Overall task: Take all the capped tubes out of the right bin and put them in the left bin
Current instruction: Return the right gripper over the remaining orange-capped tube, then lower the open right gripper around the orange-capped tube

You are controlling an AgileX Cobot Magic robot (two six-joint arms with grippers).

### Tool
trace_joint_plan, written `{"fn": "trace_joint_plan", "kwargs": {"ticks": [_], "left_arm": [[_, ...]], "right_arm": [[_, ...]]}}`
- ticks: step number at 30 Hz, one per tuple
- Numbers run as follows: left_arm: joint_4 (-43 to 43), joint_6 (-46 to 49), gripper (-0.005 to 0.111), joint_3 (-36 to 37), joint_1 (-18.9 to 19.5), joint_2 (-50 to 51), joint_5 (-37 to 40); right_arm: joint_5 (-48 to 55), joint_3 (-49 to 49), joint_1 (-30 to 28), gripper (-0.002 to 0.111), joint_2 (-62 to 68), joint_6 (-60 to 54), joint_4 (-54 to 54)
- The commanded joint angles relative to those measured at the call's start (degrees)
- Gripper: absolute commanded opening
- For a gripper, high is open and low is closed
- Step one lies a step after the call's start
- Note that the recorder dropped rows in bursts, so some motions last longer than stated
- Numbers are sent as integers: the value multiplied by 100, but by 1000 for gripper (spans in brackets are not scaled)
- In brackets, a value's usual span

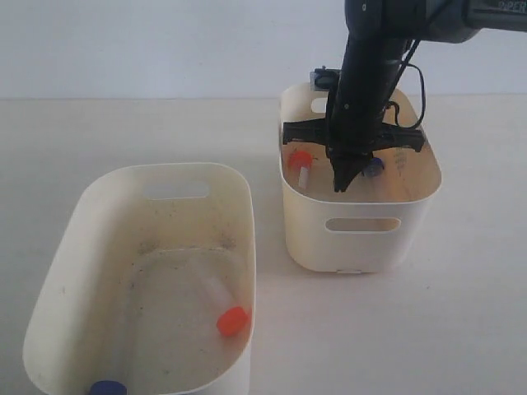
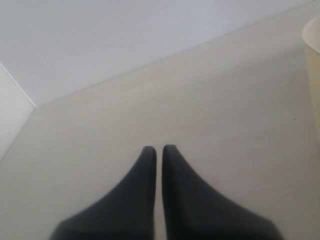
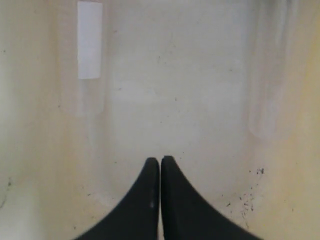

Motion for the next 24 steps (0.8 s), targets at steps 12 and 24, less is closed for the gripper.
{"fn": "trace_joint_plan", "kwargs": {"ticks": [12, 24], "left_arm": [[-16, -54, 4, -21, -30, 3, -30], [-16, -54, 4, -21, -30, 3, -30]], "right_arm": [[-278, -23, -310, 0, 304, -429, 232], [-1004, -23, -310, 32, 304, -824, 697]]}}
